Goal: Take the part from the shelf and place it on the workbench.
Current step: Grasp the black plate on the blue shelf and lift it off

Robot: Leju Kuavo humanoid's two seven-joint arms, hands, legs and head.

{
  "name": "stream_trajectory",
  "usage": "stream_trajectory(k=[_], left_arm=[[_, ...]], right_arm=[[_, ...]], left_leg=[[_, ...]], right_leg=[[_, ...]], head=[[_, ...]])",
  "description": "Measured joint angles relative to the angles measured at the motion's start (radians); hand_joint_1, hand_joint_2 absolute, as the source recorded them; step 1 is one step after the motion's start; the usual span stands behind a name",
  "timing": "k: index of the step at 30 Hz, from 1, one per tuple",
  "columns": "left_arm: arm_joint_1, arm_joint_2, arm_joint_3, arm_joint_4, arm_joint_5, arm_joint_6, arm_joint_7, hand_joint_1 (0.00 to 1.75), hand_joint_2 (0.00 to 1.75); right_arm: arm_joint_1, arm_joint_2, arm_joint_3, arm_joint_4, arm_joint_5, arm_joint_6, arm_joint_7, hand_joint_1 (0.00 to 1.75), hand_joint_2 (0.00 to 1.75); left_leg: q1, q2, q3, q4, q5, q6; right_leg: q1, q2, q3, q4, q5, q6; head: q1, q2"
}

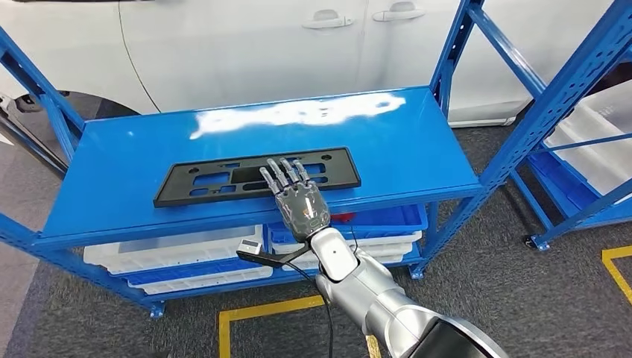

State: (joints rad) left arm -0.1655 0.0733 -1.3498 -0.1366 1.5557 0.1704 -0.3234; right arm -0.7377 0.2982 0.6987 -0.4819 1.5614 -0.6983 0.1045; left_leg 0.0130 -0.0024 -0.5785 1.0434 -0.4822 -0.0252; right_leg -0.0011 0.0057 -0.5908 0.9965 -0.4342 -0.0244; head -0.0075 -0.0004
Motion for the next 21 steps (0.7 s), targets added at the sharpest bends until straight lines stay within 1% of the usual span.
stream_trajectory(k=[1, 3, 4, 5, 6, 7, 8, 9, 10, 12, 13, 14, 15, 16, 18, 19, 20, 21], left_arm=[[0.001, 0.0, 0.0, 0.0, 0.0, 0.0, -0.001, 0.0, 0.0], [0.003, 0.0, 0.0, 0.0, 0.0, 0.001, -0.001, 0.0, 0.0], [0.005, 0.0, 0.0, 0.0, 0.0, 0.002, -0.001, 0.0, 0.0], [0.007, 0.001, 0.0, 0.0, 0.0, 0.003, -0.002, 0.0, 0.0], [0.007, 0.001, 0.0, 0.0, 0.0, 0.004, -0.002, 0.0, 0.0], [0.008, 0.002, 0.0, 0.0, 0.0, 0.004, -0.003, 0.0, 0.0], [0.008, 0.002, 0.0, 0.0, 0.0, 0.004, -0.004, 0.0, 0.0], [0.008, 0.002, 0.0, 0.0, 0.0, 0.005, -0.004, 0.0, 0.0], [0.008, 0.003, 0.0, 0.0, 0.0, 0.005, -0.005, 0.0, 0.0], [0.009, 0.003, 0.0, 0.0, 0.0, 0.006, -0.006, 0.0, 0.0], [0.01, 0.002, 0.0, 0.0, 0.0, 0.006, -0.006, 0.0, 0.0], [0.01, 0.002, 0.0, 0.0, 0.0, 0.006, -0.007, 0.0, 0.0], [0.01, 0.002, 0.0, 0.0, 0.0, 0.006, -0.008, 0.0, 0.0], [0.009, 0.002, 0.0, 0.0, 0.0, 0.006, -0.009, 0.0, 0.0], [0.007, 0.002, 0.001, 0.0, 0.0, 0.006, -0.009, 0.0, 0.0], [0.007, 0.003, 0.001, 0.0, 0.0, 0.006, -0.009, 0.0, 0.0], [0.007, 0.003, 0.001, 0.0, 0.0, 0.007, -0.009, 0.0, 0.0], [0.008, 0.003, 0.001, 0.0, 0.0, 0.007, -0.009, 0.0, 0.0]], right_arm=[[0.0, 0.002, -0.001, -0.001, 0.0, 0.0, -0.001, 0.0, 1.75], [0.001, 0.004, -0.003, -0.001, 0.0, 0.0, -0.004, 0.0, 1.75], [0.003, 0.005, -0.003, -0.001, 0.0, 0.0, -0.004, 0.0, 1.75], [0.005, 0.005, -0.003, -0.001, 0.0, 0.0, -0.004, 0.0, 1.75], [0.006, 0.005, -0.004, -0.001, 0.0, 0.0, -0.005, 0.0, 1.75], [0.006, 0.005, -0.004, -0.001, 0.0, 0.0, -0.005, 0.0, 1.75], [0.006, 0.006, -0.004, -0.001, 0.0, 0.0, -0.006, 0.0, 1.75], [0.005, 0.006, -0.005, -0.001, 0.0, 0.0, -0.008, 0.0, 1.75], [0.005, 0.007, -0.005, -0.001, -0.001, 0.0, -0.01, 0.0, 1.75], [0.005, 0.007, -0.008, -0.001, -0.003, 0.0, -0.014, 0.0, 1.75], [0.006, 0.007, -0.009, -0.002, -0.004, 0.0, -0.016, 0.0, 1.75], [0.005, 0.007, -0.011, -0.003, -0.006, 0.0, -0.019, 0.0, 1.75], [0.004, 0.007, -0.013, -0.003, -0.007, 0.0, -0.02, 0.0, 1.75], [0.003, 0.007, -0.014, -0.004, -0.008, -0.001, -0.022, 0.0, 1.75], [0.004, 0.005, -0.015, -0.004, -0.008, -0.001, -0.023, 0.0, 1.75], [0.007, 0.004, -0.015, -0.004, -0.008, -0.001, -0.023, 0.0, 1.75], [0.009, 0.003, -0.015, -0.004, -0.008, -0.001, -0.023, 0.0, 1.75], [0.01, 0.002, -0.015, -0.004, -0.008, -0.001, -0.023, 0.0, 1.75]], left_leg=[[0.002, 0.0, -0.024, 0.051, -0.024, -0.004], [0.003, 0.0, -0.099, 0.189, -0.074, -0.011], [0.005, 0.0, -0.131, 0.236, -0.081, -0.014], [0.006, 0.0, -0.146, 0.247, -0.068, -0.016], [0.007, 0.0, -0.141, 0.217, -0.035, -0.016], [0.008, 0.0, -0.119, 0.154, 0.011, -0.015], [0.007, 0.0, -0.091, 0.086, 0.05, -0.013], [0.006, 0.0, -0.066, 0.027, 0.076, -0.009], [0.004, -0.001, -0.052, -0.01, 0.086, -0.004], [0.001, -0.002, -0.047, -0.028, 0.078, 0.008], [0.002, -0.001, -0.047, -0.029, 0.076, 0.014], [0.004, -0.001, -0.045, -0.032, 0.075, 0.019], [0.006, -0.001, -0.042, -0.036, 0.074, 0.024], [0.007, -0.001, -0.039, -0.039, 0.073, 0.029], [0.006, 0.0, -0.036, -0.039, 0.069, 0.035], [0.006, 0.0, -0.035, -0.039, 0.068, 0.036], [0.006, 0.0, -0.033, -0.038, 0.066, 0.036], [0.006, 0.0, -0.03, -0.038, 0.064, 0.035]], right_leg=[[-0.002, -0.001, 0.007, -0.003, -0.003, -0.005], [-0.001, -0.001, 0.017, -0.003, -0.011, -0.01], [-0.001, -0.001, 0.021, -0.003, -0.016, -0.011], [-0.001, 0.0, 0.027, -0.002, -0.02, -0.01], [-0.001, 0.001, 0.034, -0.001, -0.026, -0.008], [-0.002, 0.002, 0.042, 0.0, -0.033, -0.006], [-0.001, 0.003, 0.049, 0.002, -0.041, -0.002], [0.001, 0.004, 0.052, 0.005, -0.047, 0.003], [0.003, 0.004, 0.052, 0.007, -0.051, 0.007], [0.005, 0.005, 0.047, 0.009, -0.054, 0.016], [0.004, 0.005, 0.046, 0.009, -0.058, 0.021], [0.004, 0.004, 0.044, 0.017, -0.066, 0.027], [0.003, 0.004, 0.034, 0.042, -0.083, 0.032], [0.002, 0.003, 0.012, 0.089, -0.108, 0.037], [-0.001, 0.002, -0.063, 0.229, -0.164, 0.042], [-0.003, 0.002, -0.098, 0.286, -0.178, 0.044], [-0.004, 0.002, -0.119, 0.312, -0.172, 0.045], [-0.005, 0.001, -0.119, 0.295, -0.145, 0.045]], head=[[0.0, 0.0], [0.0, 0.0], [0.0, 0.0], [0.0, 0.0], [0.0, 0.0], [0.0, 0.0], [0.0, 0.0], [0.0, 0.0], [0.0, 0.0], [0.0, 0.0], [0.0, 0.0], [0.0, 0.0], [0.0, 0.0], [0.0, 0.0], [0.0, 0.0], [0.0, 0.0], [0.0, 0.0], [0.0, 0.0]])
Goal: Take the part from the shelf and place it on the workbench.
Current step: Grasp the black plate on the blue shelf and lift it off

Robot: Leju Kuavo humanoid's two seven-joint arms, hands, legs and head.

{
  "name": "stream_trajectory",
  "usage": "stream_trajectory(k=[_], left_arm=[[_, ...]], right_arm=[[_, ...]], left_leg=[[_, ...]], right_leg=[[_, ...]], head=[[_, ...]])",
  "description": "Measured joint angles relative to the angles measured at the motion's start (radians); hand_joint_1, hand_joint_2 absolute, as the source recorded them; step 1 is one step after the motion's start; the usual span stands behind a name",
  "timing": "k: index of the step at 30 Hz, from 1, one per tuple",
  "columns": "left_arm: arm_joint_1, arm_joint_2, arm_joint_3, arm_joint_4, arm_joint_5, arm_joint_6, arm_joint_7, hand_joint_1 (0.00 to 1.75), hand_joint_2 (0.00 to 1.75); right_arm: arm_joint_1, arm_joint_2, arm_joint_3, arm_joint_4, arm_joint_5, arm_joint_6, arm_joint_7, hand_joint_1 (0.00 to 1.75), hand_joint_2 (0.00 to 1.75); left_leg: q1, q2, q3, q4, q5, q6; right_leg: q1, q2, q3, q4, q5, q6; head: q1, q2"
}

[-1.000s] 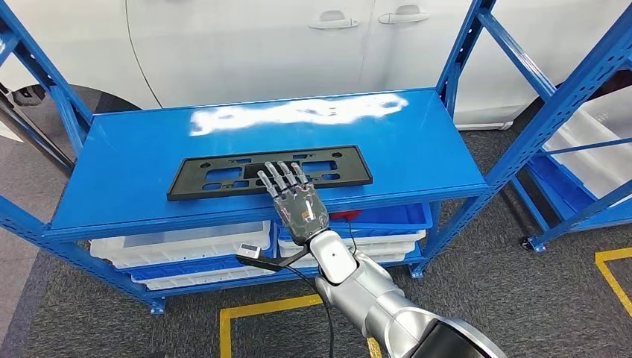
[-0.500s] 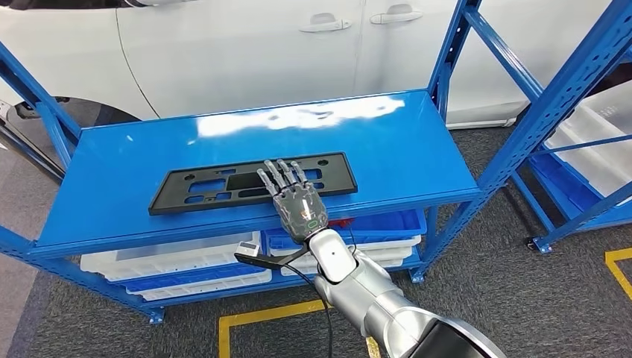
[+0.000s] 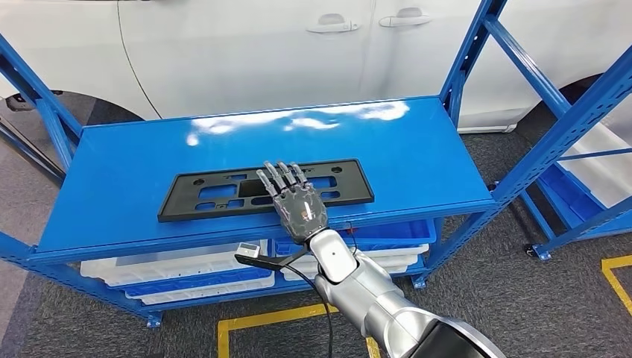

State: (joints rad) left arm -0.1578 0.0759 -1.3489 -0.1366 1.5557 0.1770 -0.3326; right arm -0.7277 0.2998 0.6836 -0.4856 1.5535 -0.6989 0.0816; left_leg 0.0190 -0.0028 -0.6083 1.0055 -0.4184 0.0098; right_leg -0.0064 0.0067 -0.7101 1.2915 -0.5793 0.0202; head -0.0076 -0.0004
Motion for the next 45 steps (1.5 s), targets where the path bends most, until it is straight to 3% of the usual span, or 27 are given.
stream_trajectory(k=[2, 4, 7, 9, 10, 12, 14, 15, 16, 17, 19, 20, 24, 26, 28, 29, 30, 31, 32, 34, 35, 38, 40, 43, 44, 45], left_arm=[[0.0, 0.0, 0.0, 0.0, 0.0, 0.0, 0.0, 0.0, 0.0], [-0.001, -0.001, 0.001, 0.0, 0.0, 0.0, 0.0, 0.0, 0.0], [-0.002, 0.0, 0.002, 0.0, 0.0, 0.002, -0.001, 0.0, 0.0], [-0.002, 0.0, 0.003, 0.0, 0.0, 0.002, -0.002, 0.0, 0.0], [-0.002, 0.0, 0.003, 0.0, 0.0, 0.002, -0.003, 0.0, 0.0], [-0.002, 0.0, 0.003, 0.0, 0.0, 0.002, -0.004, 0.0, 0.0], [0.0, 0.0, 0.003, 0.0, 0.0, 0.002, -0.006, 0.0, 0.0], [0.0, 0.0, 0.003, 0.0, 0.0, 0.003, -0.006, 0.0, 0.0], [0.0, 0.0, 0.004, 0.0, 0.0, 0.004, -0.008, 0.0, 0.0], [-0.001, 0.0, 0.005, 0.0, 0.0, 0.005, -0.009, 0.0, 0.0], [-0.003, 0.001, 0.007, 0.0, 0.0, 0.006, -0.012, 0.0, 0.0], [-0.003, 0.002, 0.008, 0.0, 0.0, 0.007, -0.013, 0.0, 0.0], [-0.002, 0.003, 0.009, 0.0, 0.0, 0.01, -0.014, 0.0, 0.0], [-0.003, 0.003, 0.009, 0.0, 0.0, 0.011, -0.014, 0.0, 0.0], [-0.003, 0.003, 0.01, 0.0, 0.0, 0.011, -0.013, 0.0, 0.0], [-0.003, 0.003, 0.01, 0.0, 0.0, 0.011, -0.012, 0.0, 0.0], [-0.002, 0.003, 0.011, 0.0, 0.0, 0.011, -0.012, 0.0, 0.0], [-0.002, 0.003, 0.012, 0.0, 0.0, 0.011, -0.012, 0.0, 0.0], [-0.002, 0.003, 0.014, 0.0, 0.0, 0.01, -0.012, 0.0, 0.0], [-0.002, 0.003, 0.018, 0.0, 0.0, 0.007, -0.013, 0.0, 0.0], [-0.002, 0.003, 0.02, 0.0, 0.0, 0.006, -0.013, 0.0, 0.0], [-0.001, 0.003, 0.025, 0.0, 0.0, 0.002, -0.015, 0.0, 0.0], [-0.001, 0.003, 0.026, 0.0, 0.0, 0.0, -0.015, 0.0, 0.0], [0.0, 0.003, 0.027, 0.0, 0.0, 0.0, -0.016, 0.0, 0.0], [0.001, 0.003, 0.027, 0.0, 0.0, 0.0, -0.017, 0.0, 0.0], [0.002, 0.003, 0.028, 0.0, 0.0, 0.0, -0.017, 0.0, 0.0]], right_arm=[[-0.001, -0.001, 0.0, 0.0, 0.002, 0.0, 0.0, 0.0, 1.75], [-0.004, 0.0, 0.0, 0.0, 0.007, 0.0, 0.004, 0.0, 1.75], [-0.005, -0.001, 0.001, 0.0, 0.011, 0.0, 0.01, 0.0, 1.75], [-0.006, -0.002, 0.003, -0.003, 0.011, 0.0, 0.014, 0.0, 1.75], [-0.007, -0.002, 0.004, -0.005, 0.011, 0.0, 0.016, 0.0, 1.75], [-0.006, -0.002, 0.009, -0.008, 0.011, 0.0, 0.021, 0.0, 1.75], [-0.002, -0.002, 0.016, -0.009, 0.011, 0.0, 0.025, 0.0, 1.75], [-0.001, -0.002, 0.019, -0.009, 0.011, 0.0, 0.026, 0.0, 1.75], [0.0, -0.002, 0.021, -0.011, 0.011, 0.0, 0.027, 0.0, 1.75], [0.0, -0.002, 0.024, -0.013, 0.011, 0.0, 0.027, 0.0, 1.75], [-0.002, -0.001, 0.028, -0.016, 0.011, 0.0, 0.027, 0.0, 1.75], [-0.002, -0.001, 0.03, -0.017, 0.011, 0.0, 0.027, 0.0, 1.75], [-0.004, -0.001, 0.033, -0.02, 0.011, 0.0, 0.027, 0.0, 1.75], [-0.005, -0.002, 0.035, -0.022, 0.011, 0.0, 0.027, 0.0, 1.75], [-0.001, -0.003, 0.036, -0.022, 0.011, 0.0, 0.027, 0.0, 1.75], [0.001, -0.004, 0.037, -0.022, 0.011, 0.0, 0.027, 0.0, 1.75], [0.002, -0.004, 0.037, -0.022, 0.011, 0.0, 0.027, 0.0, 1.75], [0.002, -0.005, 0.037, -0.022, 0.011, 0.0, 0.027, 0.0, 1.75], [0.001, -0.005, 0.037, -0.022, 0.011, 0.0, 0.026, 0.0, 1.75], [-0.001, -0.004, 0.037, -0.023, 0.011, 0.0, 0.024, 0.0, 1.75], [-0.001, -0.004, 0.038, -0.024, 0.012, 0.0, 0.022, 0.0, 1.75], [-0.002, -0.002, 0.038, -0.025, 0.012, 0.0, 0.02, 0.0, 1.75], [-0.004, 0.0, 0.038, -0.027, 0.012, 0.0, 0.02, 0.0, 1.75], [-0.003, 0.003, 0.038, -0.027, 0.012, 0.0, 0.019, 0.0, 1.75], [-0.002, 0.003, 0.038, -0.027, 0.012, 0.0, 0.018, 0.0, 1.75], [0.0, 0.003, 0.038, -0.027, 0.012, 0.0, 0.018, 0.0, 1.75]], left_leg=[[0.0, -0.001, 0.008, 0.001, -0.006, -0.005], [-0.004, -0.002, 0.012, 0.004, -0.011, -0.013], [-0.004, -0.001, 0.013, 0.002, -0.012, -0.029], [-0.002, 0.0, 0.006, 0.022, -0.03, -0.04], [-0.001, 0.0, -0.011, 0.06, -0.054, -0.043], [0.0, 0.0, -0.07, 0.191, -0.119, -0.048], [0.0, 0.0, -0.118, 0.287, -0.146, -0.05], [0.0, 0.0, -0.117, 0.284, -0.132, -0.048], [0.0, 0.0, -0.096, 0.238, -0.1, -0.045], [-0.001, 0.0, -0.062, 0.167, -0.062, -0.041], [-0.005, 0.0, 0.0, 0.042, -0.017, -0.031], [-0.007, -0.001, 0.013, 0.013, -0.013, -0.028], [-0.005, -0.002, 0.018, -0.005, -0.011, -0.01], [-0.002, 0.0, 0.02, -0.01, -0.008, -0.002], [-0.002, 0.0, 0.02, -0.01, -0.008, 0.001], [-0.002, 0.0, 0.02, -0.009, -0.009, 0.001], [-0.002, 0.0, 0.021, -0.009, -0.009, 0.0], [-0.001, -0.001, 0.022, -0.008, -0.011, -0.001], [-0.001, -0.002, 0.023, -0.006, -0.013, -0.004], [-0.003, -0.003, 0.025, -0.002, -0.018, -0.011], [-0.004, -0.003, 0.025, -0.001, -0.02, -0.016], [-0.002, -0.003, 0.026, -0.002, -0.023, -0.034], [0.001, -0.002, 0.013, 0.033, -0.048, -0.044], [0.002, -0.002, -0.073, 0.218, -0.136, -0.052], [0.002, -0.002, -0.1, 0.269, -0.15, -0.053], [0.002, -0.002, -0.111, 0.286, -0.145, -0.053]], right_leg=[[-0.001, -0.002, 0.048, -0.129, 0.084, -0.005], [0.002, -0.003, 0.096, -0.244, 0.131, -0.013], [0.006, -0.001, 0.105, -0.273, 0.135, -0.028], [0.004, -0.001, 0.109, -0.279, 0.139, -0.041], [0.002, -0.001, 0.111, -0.282, 0.14, -0.046], [0.004, -0.002, 0.113, -0.283, 0.139, -0.054], [0.008, -0.002, 0.114, -0.282, 0.137, -0.056], [0.009, -0.001, 0.116, -0.282, 0.136, -0.057], [0.01, 0.0, 0.119, -0.281, 0.135, -0.057], [0.011, 0.001, 0.122, -0.281, 0.133, -0.055], [0.016, 0.002, 0.124, -0.279, 0.129, -0.049], [0.017, 0.002, 0.123, -0.279, 0.128, -0.045], [0.016, 0.002, 0.116, -0.264, 0.115, -0.023], [0.012, 0.001, 0.075, -0.176, 0.063, -0.012], [0.006, 0.0, 0.007, -0.04, 0.006, -0.004], [0.003, 0.0, -0.016, 0.003, -0.002, -0.002], [0.0, -0.001, -0.022, 0.008, 0.009, 0.0], [-0.002, -0.001, -0.007, -0.03, 0.039, 0.001], [-0.005, -0.002, 0.025, -0.099, 0.078, 0.0], [-0.004, -0.003, 0.087, -0.229, 0.128, -0.005], [-0.002, -0.003, 0.101, -0.262, 0.137, -0.01], [0.001, -0.001, 0.105, -0.275, 0.138, -0.03], [-0.002, -0.002, 0.11, -0.282, 0.141, -0.043], [0.0, -0.003, 0.114, -0.285, 0.14, -0.053], [0.002, -0.003, 0.115, -0.285, 0.139, -0.054], [0.003, -0.002, 0.116, -0.285, 0.138, -0.054]], head=[[0.0, 0.0], [0.0, 0.0], [0.0, 0.0], [0.0, 0.0], [0.0, 0.0], [0.0, 0.0], [0.0, 0.0], [0.0, 0.0], [0.0, 0.0], [0.0, 0.0], [0.0, 0.0], [0.0, 0.0], [0.0, 0.0], [0.0, 0.0], [0.0, 0.0], [0.0, 0.0], [0.0, 0.0], [0.0, 0.0], [0.0, 0.0], [0.0, 0.0], [0.0, 0.0], [0.0, 0.0], [0.0, 0.0], [0.0, 0.0], [0.0, 0.0], [0.0, 0.0]])
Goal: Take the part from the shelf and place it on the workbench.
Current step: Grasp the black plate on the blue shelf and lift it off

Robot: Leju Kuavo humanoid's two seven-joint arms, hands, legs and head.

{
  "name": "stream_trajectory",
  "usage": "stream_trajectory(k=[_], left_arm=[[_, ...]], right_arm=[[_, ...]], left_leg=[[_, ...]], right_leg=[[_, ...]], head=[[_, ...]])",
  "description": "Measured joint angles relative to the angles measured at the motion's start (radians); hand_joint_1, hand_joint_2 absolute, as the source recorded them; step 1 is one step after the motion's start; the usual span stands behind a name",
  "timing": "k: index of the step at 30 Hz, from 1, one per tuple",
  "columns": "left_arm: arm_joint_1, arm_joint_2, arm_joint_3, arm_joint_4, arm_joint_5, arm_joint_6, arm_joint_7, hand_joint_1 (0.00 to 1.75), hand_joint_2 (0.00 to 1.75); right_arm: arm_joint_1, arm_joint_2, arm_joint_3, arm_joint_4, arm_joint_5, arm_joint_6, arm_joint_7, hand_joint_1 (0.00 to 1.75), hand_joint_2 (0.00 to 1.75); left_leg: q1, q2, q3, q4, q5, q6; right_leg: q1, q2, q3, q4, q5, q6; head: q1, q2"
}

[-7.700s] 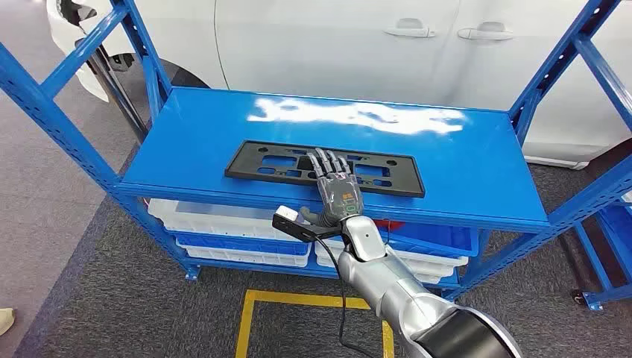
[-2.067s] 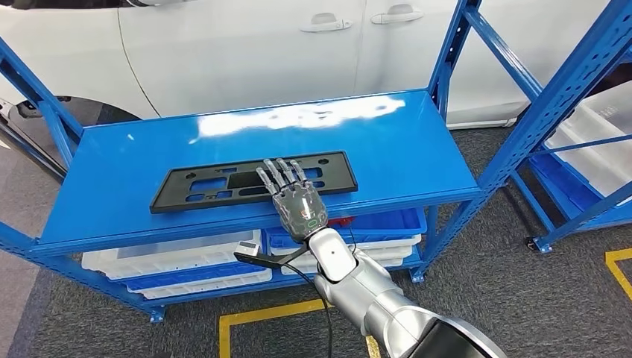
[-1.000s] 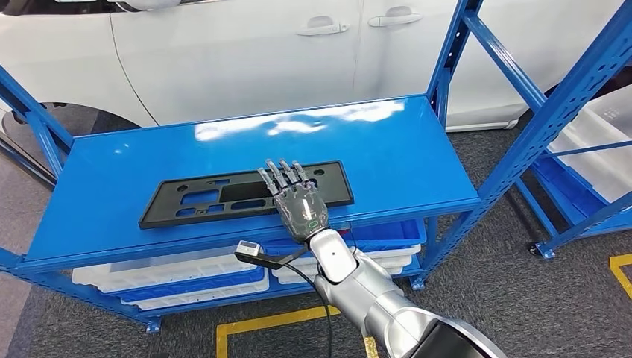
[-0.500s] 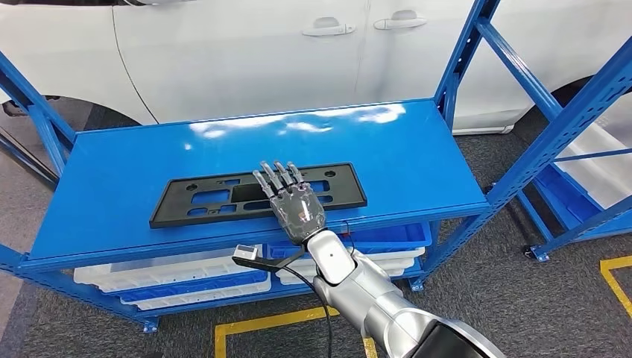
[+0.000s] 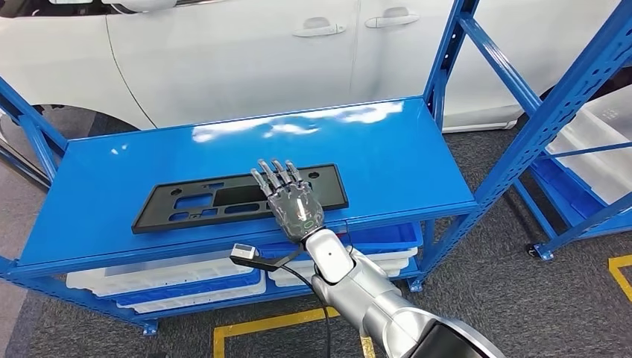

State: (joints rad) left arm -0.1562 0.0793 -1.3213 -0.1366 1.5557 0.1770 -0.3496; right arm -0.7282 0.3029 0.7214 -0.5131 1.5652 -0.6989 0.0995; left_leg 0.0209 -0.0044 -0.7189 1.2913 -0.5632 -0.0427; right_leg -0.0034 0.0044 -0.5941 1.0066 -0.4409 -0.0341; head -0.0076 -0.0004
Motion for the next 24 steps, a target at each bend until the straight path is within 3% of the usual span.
stream_trajectory(k=[1, 4, 6, 9, 11, 13, 14, 15, 16, 17, 19, 21, 24], left_arm=[[0.001, 0.0, 0.0, 0.0, 0.0, 0.0, 0.0, 0.0, 0.0], [0.0, 0.001, 0.002, 0.0, 0.0, -0.001, -0.003, 0.0, 0.0], [-0.001, 0.002, 0.004, 0.0, 0.0, -0.001, -0.005, 0.0, 0.0], [0.0, 0.002, 0.005, 0.0, 0.0, -0.002, -0.006, 0.0, 0.0], [-0.001, 0.002, 0.005, 0.0, 0.0, -0.002, -0.007, 0.0, 0.0], [-0.001, 0.002, 0.005, 0.0, 0.0, -0.003, -0.007, 0.0, 0.0], [0.0, 0.002, 0.006, 0.0, 0.0, -0.003, -0.007, 0.0, 0.0], [0.0, 0.002, 0.006, 0.0, 0.0, -0.003, -0.007, 0.0, 0.0], [0.001, 0.002, 0.006, 0.0, 0.0, -0.003, -0.008, 0.0, 0.0], [0.002, 0.002, 0.006, 0.0, 0.0, -0.003, -0.008, 0.0, 0.0], [0.001, 0.002, 0.007, 0.0, 0.0, -0.003, -0.01, 0.0, 0.0], [0.001, 0.002, 0.008, 0.0, 0.0, -0.003, -0.013, 0.0, 0.0], [0.001, 0.002, 0.014, 0.0, 0.0, -0.002, -0.017, 0.0, 0.0]], right_arm=[[0.001, 0.0, 0.0, 0.0, 0.0, 0.0, -0.001, 0.0, 1.75], [0.0, 0.002, 0.0, -0.001, 0.0, 0.0, -0.004, 0.0, 1.75], [-0.001, 0.003, 0.0, -0.001, 0.0, 0.0, -0.007, 0.0, 1.75], [-0.003, 0.003, 0.0, -0.004, 0.0, 0.0, -0.01, 0.0, 1.75], [-0.006, 0.003, 0.0, -0.007, 0.0, 0.0, -0.011, 0.0, 1.75], [-0.005, 0.003, 0.0, -0.008, 0.0, 0.0, -0.011, 0.0, 1.75], [-0.004, 0.002, 0.001, -0.008, 0.0, 0.0, -0.011, 0.0, 1.75], [-0.003, 0.002, 0.004, -0.006, 0.0, 0.0, -0.009, 0.0, 1.75], [-0.003, 0.002, 0.01, -0.005, 0.0, 0.0, -0.004, 0.0, 1.75], [-0.005, 0.002, 0.02, -0.001, 0.0, 0.0, 0.004, 0.0, 1.75], [-0.017, 0.002, 0.053, 0.012, 0.0, 0.0, 0.026, 0.0, 1.75], [-0.03, 0.003, 0.089, 0.032, 0.0, 0.0, 0.041, 0.0, 1.75], [-0.044, 0.004, 0.128, 0.06, 0.0, 0.0, 0.048, 0.0, 1.75]], left_leg=[[0.0, 0.0, 0.008, -0.022, 0.023, 0.002], [-0.003, 0.0, 0.103, -0.222, 0.119, 0.014], [-0.008, -0.001, 0.132, -0.285, 0.129, 0.023], [-0.006, -0.002, 0.136, -0.292, 0.129, 0.036], [-0.001, 0.0, 0.141, -0.299, 0.131, 0.047], [-0.002, 0.001, 0.143, -0.299, 0.128, 0.053], [-0.003, 0.001, 0.144, -0.299, 0.127, 0.054], [-0.003, 0.001, 0.146, -0.299, 0.125, 0.054], [-0.003, 0.0, 0.149, -0.298, 0.122, 0.053], [-0.003, -0.001, 0.153, -0.297, 0.118, 0.051], [-0.004, -0.002, 0.162, -0.294, 0.11, 0.044], [-0.007, -0.002, 0.164, -0.293, 0.105, 0.034], [-0.005, -0.001, 0.167, -0.294, 0.099, 0.017]], right_leg=[[0.001, 0.001, 0.002, 0.0, -0.001, 0.0], [0.003, 0.003, 0.011, 0.001, -0.008, 0.007], [0.006, 0.005, 0.01, 0.003, -0.01, 0.017], [0.007, 0.005, 0.008, 0.007, -0.017, 0.033], [0.006, 0.003, -0.019, 0.07, -0.055, 0.043], [0.002, 0.002, -0.087, 0.205, -0.114, 0.049], [0.0, 0.002, -0.122, 0.265, -0.131, 0.051], [-0.002, 0.002, -0.142, 0.296, -0.13, 0.052], [-0.003, 0.001, -0.142, 0.283, -0.108, 0.052], [-0.004, 0.001, -0.121, 0.23, -0.069, 0.05], [-0.002, 0.0, -0.056, 0.084, 0.0, 0.043], [0.002, 0.001, -0.024, 0.013, 0.018, 0.034], [0.004, 0.003, -0.018, 0.004, 0.015, 0.018]], head=[[0.0, 0.0], [0.0, 0.0], [0.0, 0.0], [0.0, 0.0], [0.0, 0.0], [0.0, 0.0], [0.0, 0.0], [0.0, 0.0], [0.0, 0.0], [0.0, 0.0], [0.0, 0.0], [0.0, 0.0], [0.0, 0.0]])
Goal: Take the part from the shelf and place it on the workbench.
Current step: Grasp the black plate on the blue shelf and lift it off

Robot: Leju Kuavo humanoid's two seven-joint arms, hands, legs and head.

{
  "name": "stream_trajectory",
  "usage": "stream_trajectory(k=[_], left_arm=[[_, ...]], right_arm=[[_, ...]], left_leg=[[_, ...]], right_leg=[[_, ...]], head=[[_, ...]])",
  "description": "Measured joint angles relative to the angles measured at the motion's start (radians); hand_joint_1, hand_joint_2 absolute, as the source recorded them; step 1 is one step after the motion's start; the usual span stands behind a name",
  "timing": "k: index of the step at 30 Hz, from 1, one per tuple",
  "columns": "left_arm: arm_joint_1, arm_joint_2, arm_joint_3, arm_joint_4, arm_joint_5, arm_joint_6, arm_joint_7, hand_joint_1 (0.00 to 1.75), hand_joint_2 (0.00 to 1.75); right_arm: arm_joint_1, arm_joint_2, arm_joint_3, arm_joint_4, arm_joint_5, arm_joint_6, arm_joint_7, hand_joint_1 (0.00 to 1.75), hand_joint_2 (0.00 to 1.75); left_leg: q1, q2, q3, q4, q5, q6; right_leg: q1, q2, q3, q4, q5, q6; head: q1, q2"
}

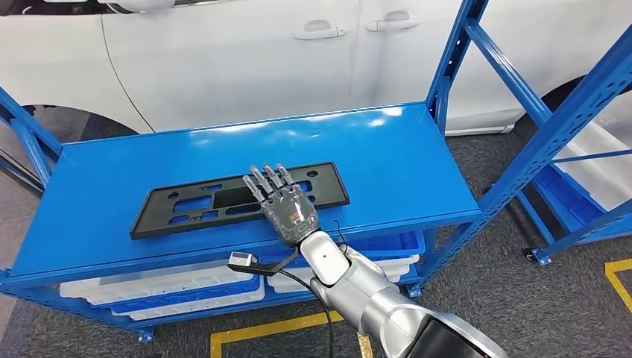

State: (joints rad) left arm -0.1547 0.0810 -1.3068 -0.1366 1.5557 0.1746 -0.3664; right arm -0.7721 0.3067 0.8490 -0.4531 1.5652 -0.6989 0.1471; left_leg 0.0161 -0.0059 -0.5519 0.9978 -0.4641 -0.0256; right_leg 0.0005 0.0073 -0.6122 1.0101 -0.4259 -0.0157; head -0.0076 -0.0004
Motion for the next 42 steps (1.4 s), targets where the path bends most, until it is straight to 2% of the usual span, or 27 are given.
stream_trajectory(k=[2, 4, 5, 6, 7, 8, 10, 12, 13, 16, 17, 18, 20, 21, 22, 23, 25, 27, 30, 32, 33, 35, 36, 37, 38, 40, 42], left_arm=[[0.0, -0.001, 0.007, 0.0, 0.0, 0.001, -0.002, 0.0, 0.0], [0.001, -0.001, 0.011, 0.0, 0.0, 0.001, -0.002, 0.0, 0.0], [0.003, -0.001, 0.013, 0.0, 0.0, 0.001, -0.002, 0.0, 0.0], [0.005, -0.001, 0.015, 0.0, 0.0, 0.001, -0.002, 0.0, 0.0], [0.007, -0.001, 0.016, 0.0, 0.0, 0.001, -0.002, 0.0, 0.0], [0.008, -0.001, 0.016, 0.0, 0.0, 0.0, -0.002, 0.0, 0.0], [0.007, 0.0, 0.017, 0.0, 0.0, -0.001, -0.003, 0.0, 0.0], [0.006, 0.0, 0.018, 0.0, 0.0, -0.001, -0.005, 0.0, 0.0], [0.006, 0.0, 0.019, 0.0, 0.0, -0.001, -0.006, 0.0, 0.0], [0.008, 0.0, 0.023, 0.0, 0.0, -0.002, -0.008, 0.0, 0.0], [0.008, 0.0, 0.024, 0.0, 0.0, -0.002, -0.009, 0.0, 0.0], [0.007, 0.0, 0.025, 0.0, 0.0, -0.002, -0.009, 0.0, 0.0], [0.008, 0.0, 0.029, 0.0, 0.0, -0.002, -0.01, 0.0, 0.0], [0.009, 0.0, 0.031, 0.0, 0.0, -0.002, -0.01, 0.0, 0.0], [0.01, 0.0, 0.033, 0.0, 0.0, -0.003, -0.011, 0.0, 0.0], [0.011, 0.0, 0.034, 0.0, 0.0, -0.003, -0.012, 0.0, 0.0], [0.01, -0.002, 0.035, 0.0, 0.0, -0.004, -0.015, 0.0, 0.0], [0.01, -0.003, 0.037, 0.0, 0.0, -0.005, -0.018, 0.0, 0.0], [0.009, -0.003, 0.039, 0.0, 0.0, -0.006, -0.02, 0.0, 0.0], [0.008, -0.004, 0.039, 0.0, 0.0, -0.007, -0.02, 0.0, 0.0], [0.007, -0.004, 0.039, 0.0, 0.0, -0.007, -0.02, 0.0, 0.0], [0.006, -0.005, 0.039, 0.0, 0.0, -0.008, -0.02, 0.0, 0.0], [0.006, -0.005, 0.039, 0.0, 0.0, -0.01, -0.02, 0.0, 0.0], [0.006, -0.005, 0.038, 0.0, 0.0, -0.013, -0.02, 0.0, 0.0], [0.005, -0.005, 0.038, 0.0, 0.0, -0.015, -0.021, 0.0, 0.0], [0.003, -0.005, 0.038, 0.0, 0.0, -0.017, -0.022, 0.0, 0.0], [0.0, -0.005, 0.038, 0.0, 0.0, -0.017, -0.023, 0.0, 0.0]], right_arm=[[-0.011, 0.003, 0.019, 0.016, 0.0, 0.0, 0.004, 0.0, 1.75], [-0.021, 0.007, 0.041, 0.036, 0.0, 0.0, 0.011, 0.0, 1.75], [-0.023, 0.008, 0.053, 0.048, 0.0, 0.002, 0.017, 0.0, 1.75], [-0.024, 0.008, 0.065, 0.059, 0.0, 0.008, 0.023, 0.0, 1.75], [-0.025, 0.009, 0.078, 0.069, 0.0, 0.017, 0.029, 0.0, 1.75], [-0.027, 0.009, 0.092, 0.078, 0.0, 0.031, 0.035, 0.0, 1.75], [-0.034, 0.012, 0.121, 0.093, 0.0, 0.073, 0.043, 0.0, 1.75], [-0.042, 0.015, 0.148, 0.107, 0.0, 0.118, 0.048, 0.0, 1.75], [-0.045, 0.015, 0.159, 0.113, -0.001, 0.137, 0.05, 0.14, 1.75], [-0.058, 0.017, 0.178, 0.123, -0.003, 0.184, 0.053, 1.38, 1.75], [-0.063, 0.018, 0.181, 0.127, -0.004, 0.198, 0.053, 1.68, 1.75], [-0.065, 0.018, 0.184, 0.132, -0.006, 0.21, 0.053, 1.75, 1.75], [-0.064, 0.018, 0.187, 0.141, -0.011, 0.23, 0.053, 1.75, 1.75], [-0.063, 0.017, 0.188, 0.145, -0.015, 0.237, 0.053, 1.75, 1.75], [-0.064, 0.017, 0.188, 0.149, -0.018, 0.241, 0.054, 1.75, 1.75], [-0.065, 0.017, 0.188, 0.151, -0.02, 0.242, 0.054, 1.75, 1.75], [-0.07, 0.017, 0.188, 0.154, -0.022, 0.239, 0.055, 1.75, 1.75], [-0.075, 0.017, 0.188, 0.155, -0.022, 0.231, 0.056, 1.75, 1.75], [-0.079, 0.018, 0.187, 0.155, -0.023, 0.219, 0.059, 1.75, 1.75], [-0.081, 0.018, 0.187, 0.156, -0.024, 0.214, 0.06, 1.75, 1.75], [-0.081, 0.019, 0.187, 0.156, -0.025, 0.212, 0.059, 1.75, 1.75], [-0.08, 0.019, 0.186, 0.157, -0.028, 0.206, 0.057, 1.75, 1.75], [-0.08, 0.019, 0.185, 0.158, -0.03, 0.202, 0.055, 1.75, 1.75], [-0.079, 0.019, 0.183, 0.159, -0.032, 0.198, 0.054, 1.75, 1.75], [-0.079, 0.019, 0.181, 0.159, -0.034, 0.195, 0.054, 1.75, 1.75], [-0.08, 0.019, 0.176, 0.159, -0.036, 0.193, 0.053, 1.75, 1.75], [-0.081, 0.019, 0.171, 0.159, -0.036, 0.192, 0.053, 1.75, 1.75]], left_leg=[[0.002, 0.001, -0.021, 0.052, -0.033, -0.009], [0.004, 0.001, -0.084, 0.179, -0.092, -0.016], [0.004, 0.001, -0.119, 0.243, -0.114, -0.018], [0.004, 0.001, -0.143, 0.282, -0.118, -0.019], [0.004, 0.001, -0.149, 0.282, -0.102, -0.019], [0.004, 0.001, -0.135, 0.24, -0.068, -0.016], [0.002, 0.001, -0.07, 0.097, 0.006, -0.008], [-0.002, 0.0, -0.029, 0.011, 0.032, 0.002], [-0.005, -0.001, -0.026, 0.002, 0.028, 0.007], [-0.002, 0.001, -0.021, -0.009, 0.034, 0.023], [0.0, 0.001, -0.018, -0.014, 0.036, 0.029], [0.002, 0.002, -0.017, -0.017, 0.038, 0.033], [0.001, 0.003, -0.019, -0.017, 0.038, 0.035], [0.001, 0.003, -0.02, -0.016, 0.038, 0.036], [0.001, 0.003, -0.02, -0.015, 0.038, 0.035], [0.001, 0.003, -0.019, -0.014, 0.037, 0.034], [0.0, 0.001, -0.016, -0.01, 0.033, 0.029], [-0.003, 0.0, -0.017, -0.005, 0.029, 0.022], [-0.003, 0.0, -0.019, -0.006, 0.027, 0.006], [0.0, 0.001, -0.031, 0.026, 0.004, -0.004], [0.001, 0.001, -0.051, 0.071, -0.022, -0.008], [0.003, 0.001, -0.114, 0.208, -0.085, -0.015], [0.003, 0.001, -0.142, 0.264, -0.102, -0.017], [0.003, 0.001, -0.156, 0.287, -0.1, -0.018], [0.003, 0.001, -0.149, 0.269, -0.078, -0.017], [0.003, 0.002, -0.09, 0.137, -0.005, -0.011], [-0.001, 0.001, -0.037, 0.022, 0.033, -0.001]], right_leg=[[-0.005, -0.001, 0.008, -0.008, 0.0, -0.011], [-0.004, -0.003, 0.012, -0.01, -0.002, -0.018], [-0.003, -0.003, 0.013, -0.01, -0.004, -0.02], [-0.001, -0.002, 0.014, -0.009, -0.005, -0.022], [0.0, -0.002, 0.016, -0.009, -0.006, -0.022], [0.001, -0.001, 0.019, -0.009, -0.008, -0.021], [0.004, 0.001, 0.027, -0.008, -0.014, -0.017], [0.007, 0.002, 0.029, -0.007, -0.016, -0.008], [0.007, 0.003, 0.028, -0.007, -0.016, -0.003], [0.004, 0.002, 0.026, 0.004, -0.027, 0.014], [0.004, 0.001, 0.013, 0.033, -0.047, 0.019], [0.002, 0.0, -0.01, 0.083, -0.077, 0.023], [-0.001, 0.0, -0.08, 0.225, -0.141, 0.028], [-0.002, -0.001, -0.106, 0.276, -0.154, 0.03], [-0.004, -0.001, -0.114, 0.29, -0.147, 0.031], [-0.005, -0.001, -0.1, 0.258, -0.12, 0.03], [-0.006, -0.002, -0.03, 0.115, -0.049, 0.024], [-0.004, -0.002, 0.018, 0.013, -0.017, 0.016], [-0.001, -0.002, 0.023, -0.005, -0.015, 0.001], [-0.004, -0.003, 0.028, -0.013, -0.011, -0.011], [-0.006, -0.004, 0.03, -0.016, -0.01, -0.016], [-0.004, -0.005, 0.031, -0.017, -0.01, -0.02], [-0.002, -0.005, 0.031, -0.016, -0.011, -0.02], [-0.002, -0.004, 0.032, -0.016, -0.012, -0.021], [-0.001, -0.004, 0.034, -0.015, -0.013, -0.02], [-0.001, -0.003, 0.039, -0.014, -0.016, -0.017], [0.002, -0.001, 0.037, -0.012, -0.018, -0.009]], head=[[0.0, 0.0], [0.0, 0.0], [0.0, 0.0], [0.0, 0.0], [0.0, 0.0], [0.0, 0.0], [0.0, 0.0], [0.0, 0.0], [0.0, 0.0], [0.0, 0.0], [0.0, 0.0], [0.0, 0.0], [0.0, 0.0], [0.0, 0.0], [0.0, 0.0], [0.0, 0.0], [0.0, 0.0], [0.0, 0.0], [0.0, 0.0], [0.0, 0.0], [0.0, 0.0], [0.0, 0.0], [0.0, 0.0], [0.0, 0.0], [0.0, 0.0], [0.0, 0.0], [0.0, 0.0]])
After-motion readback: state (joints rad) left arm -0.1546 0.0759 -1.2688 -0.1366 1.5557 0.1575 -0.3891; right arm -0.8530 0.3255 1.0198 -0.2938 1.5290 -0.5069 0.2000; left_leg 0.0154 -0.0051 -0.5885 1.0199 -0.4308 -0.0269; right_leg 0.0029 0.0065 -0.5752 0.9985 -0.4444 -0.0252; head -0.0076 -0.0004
